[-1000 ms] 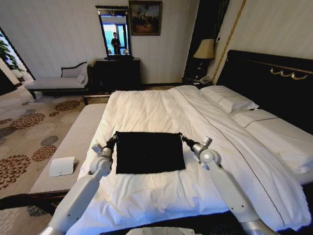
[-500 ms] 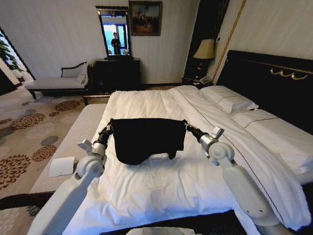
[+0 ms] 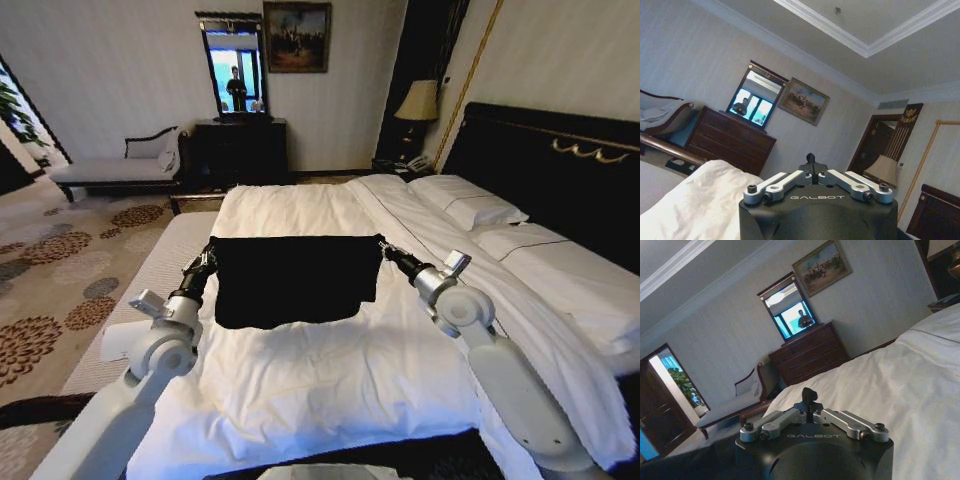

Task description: Fold the clothes on the bed.

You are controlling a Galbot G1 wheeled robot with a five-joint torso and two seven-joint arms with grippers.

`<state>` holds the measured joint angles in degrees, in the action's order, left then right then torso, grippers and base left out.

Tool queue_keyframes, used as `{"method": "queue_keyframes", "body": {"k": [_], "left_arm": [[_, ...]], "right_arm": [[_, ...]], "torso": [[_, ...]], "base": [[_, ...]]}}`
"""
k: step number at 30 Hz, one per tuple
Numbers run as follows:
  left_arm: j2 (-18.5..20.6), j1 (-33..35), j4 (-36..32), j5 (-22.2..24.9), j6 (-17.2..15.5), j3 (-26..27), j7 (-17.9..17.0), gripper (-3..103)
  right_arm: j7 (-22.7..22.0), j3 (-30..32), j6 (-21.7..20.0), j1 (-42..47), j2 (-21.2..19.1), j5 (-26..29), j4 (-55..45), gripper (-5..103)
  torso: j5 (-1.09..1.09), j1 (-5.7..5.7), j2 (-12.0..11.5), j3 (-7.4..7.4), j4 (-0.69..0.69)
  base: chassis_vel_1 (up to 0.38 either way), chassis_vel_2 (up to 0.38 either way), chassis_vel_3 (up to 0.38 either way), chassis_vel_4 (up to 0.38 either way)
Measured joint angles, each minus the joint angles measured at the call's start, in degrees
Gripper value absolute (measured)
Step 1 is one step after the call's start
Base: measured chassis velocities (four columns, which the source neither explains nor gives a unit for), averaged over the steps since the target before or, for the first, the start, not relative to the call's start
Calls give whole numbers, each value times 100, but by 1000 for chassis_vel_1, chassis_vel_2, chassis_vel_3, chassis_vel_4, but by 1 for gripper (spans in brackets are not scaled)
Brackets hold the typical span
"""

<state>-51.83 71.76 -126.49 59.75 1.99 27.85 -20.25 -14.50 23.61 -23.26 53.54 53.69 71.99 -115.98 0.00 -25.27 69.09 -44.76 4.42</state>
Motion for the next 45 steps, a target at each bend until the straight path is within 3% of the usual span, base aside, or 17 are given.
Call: {"method": "queue_keyframes", "body": {"k": [11, 23, 26, 30, 33, 35, 38, 39, 41, 43, 45], "left_arm": [[-253, 774, -532, -190, -7, 456, -135, 0], [-843, 2937, -1677, -940, 109, 670, 9, 0], [-847, 3042, -1706, -903, 43, 604, -80, 0], [-794, 2651, -1484, -747, -68, 433, -244, 0], [-700, 1560, -526, -486, -175, -71, -407, 0], [-696, 1419, -371, -449, -186, -144, -406, 0], [-827, 148, 1223, -302, -231, -713, -370, 0], [-827, 148, 1223, -302, -231, -713, -370, 0], [-986, -563, 2203, -367, -161, -1074, -238, 0], [-1047, -760, 2509, -414, -129, -1190, -195, 0], [-1231, -1274, 3292, -504, -48, -1467, -70, 0]], "right_arm": [[-116, 94, -93, 293, 60, 142, -427, 1], [-444, 1116, -470, 2265, 280, 475, -1727, 1], [-654, 1174, -589, 2299, 318, 673, -1814, 1], [-848, 956, -664, 1924, 326, 814, -1581, 1], [-896, 468, -669, 1228, 475, 731, -666, 1], [-889, 418, -669, 1158, 503, 702, -523, 1], [-662, -167, -657, 399, 842, 292, 914, 1], [-662, -167, -657, 399, 842, 292, 914, 1], [-383, -566, -541, -142, 1145, -165, 1950, 1], [-289, -667, -486, -299, 1240, -338, 2280, 1], [-59, -876, -334, -753, 1482, -744, 3060, 1]], "torso": [[0, -2, 0, 0, -1], [1, 0, 1, 1, 0], [0, 1, 1, 2, 0], [1, 2, 1, 1, 0], [-1, -1, 0, -1, -3], [-1, -1, 0, -2, 0], [1, -2, -2, -3, 0], [1, -2, -2, -3, 0], [0, -2, -2, -3, 1], [0, -3, -2, -3, -1], [-1, -4, -2, -4, -2]], "base": [[0, 0, 0, 0], [0, 0, 0, 0], [0, 0, 0, 0], [0, 0, 0, 0], [0, 0, 0, 0], [0, 0, 0, 0], [0, 0, 0, 0], [0, 0, 0, 0], [0, 0, 0, 0], [0, 0, 0, 0], [0, 0, 0, 0]]}}
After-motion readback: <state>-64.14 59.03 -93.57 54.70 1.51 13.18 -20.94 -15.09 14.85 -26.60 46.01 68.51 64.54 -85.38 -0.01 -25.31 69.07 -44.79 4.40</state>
